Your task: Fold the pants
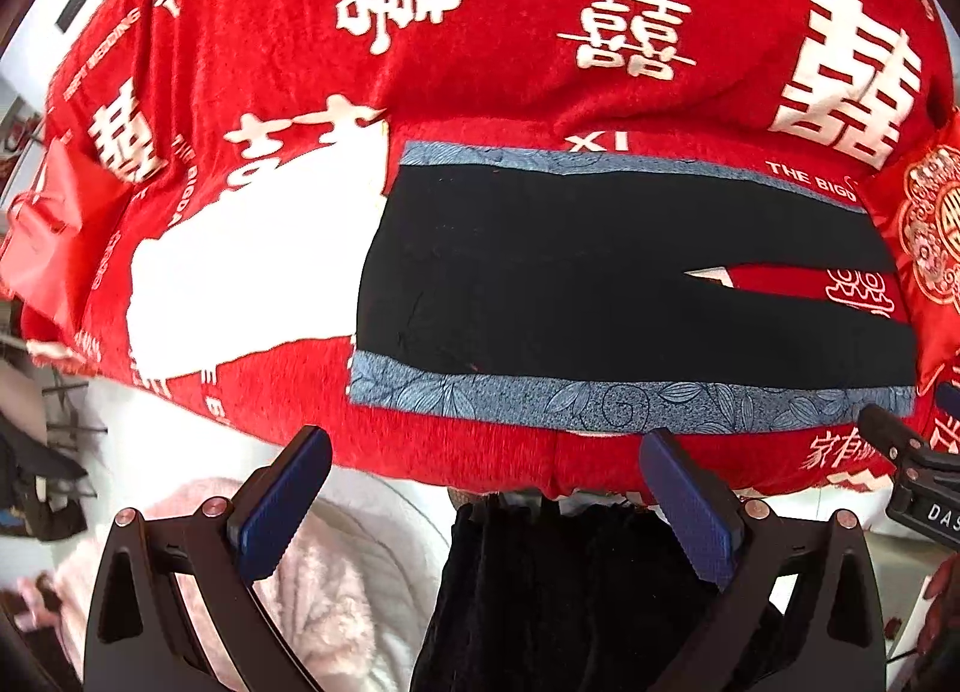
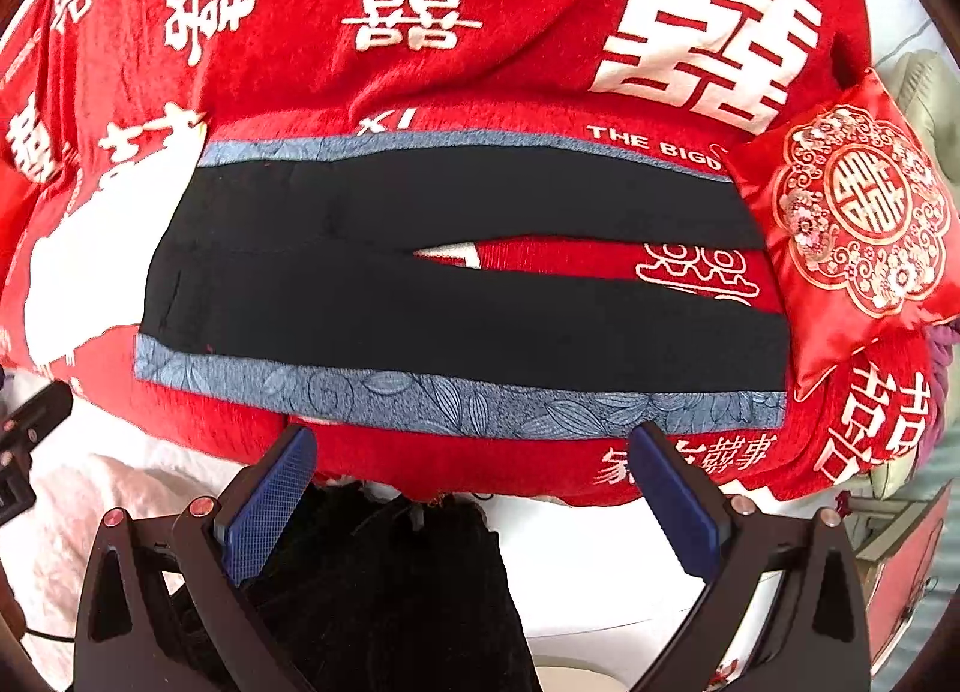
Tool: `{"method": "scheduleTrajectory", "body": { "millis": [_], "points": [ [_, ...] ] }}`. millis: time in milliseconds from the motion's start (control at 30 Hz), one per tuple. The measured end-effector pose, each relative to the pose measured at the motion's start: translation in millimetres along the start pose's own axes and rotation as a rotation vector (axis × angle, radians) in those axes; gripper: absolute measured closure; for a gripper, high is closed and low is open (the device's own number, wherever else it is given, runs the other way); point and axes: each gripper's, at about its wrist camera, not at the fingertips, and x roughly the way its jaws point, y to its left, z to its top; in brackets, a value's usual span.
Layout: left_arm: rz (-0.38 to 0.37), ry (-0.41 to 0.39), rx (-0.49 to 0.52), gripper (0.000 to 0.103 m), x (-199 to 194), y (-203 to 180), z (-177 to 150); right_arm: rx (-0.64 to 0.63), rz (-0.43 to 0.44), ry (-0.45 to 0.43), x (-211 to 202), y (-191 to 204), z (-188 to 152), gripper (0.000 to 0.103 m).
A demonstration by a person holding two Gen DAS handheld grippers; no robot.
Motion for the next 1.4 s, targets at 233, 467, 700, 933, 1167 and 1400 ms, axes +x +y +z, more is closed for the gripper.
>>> {"method": "scheduleTrajectory", "body": {
  "millis": [233, 467, 700, 933, 1167, 1400],
  "points": [
    [0.023, 0.027, -0.053, 0.000, -0.7, 4.1, -11.6, -0.054, -0.003, 0.022, 2.5, -3.2, -8.5, 0.000],
    [0.008, 0.050, 0.017, 0.000, 25.2, 4.3, -6.4, -0.033, -0.007, 0.049, 19.9, 1.6, -9.0, 0.000],
    [-0.013, 0.071, 0.079, 0.000, 66.2, 8.0, 3.2, -0.015, -0.050, 0.094, 48.4, 11.2, -5.9, 0.000],
    [-0.016, 0.116, 0.082, 0.000, 115.1, 16.0, 4.2, -0.023, -0.066, 0.145, 85.4, 29.8, -4.4, 0.000],
    [-0.053, 0.111, 0.033, 0.000, 146.5, 33.6, 5.6, -0.053, -0.030, 0.174, 117.1, 50.0, -9.0, 0.000],
    [-0.204, 0.068, -0.073, 0.023, 186.7, 65.2, -14.6, 0.158, 0.529, 0.162, 152.5, 43.8, -24.4, 0.000]
  ]
}}
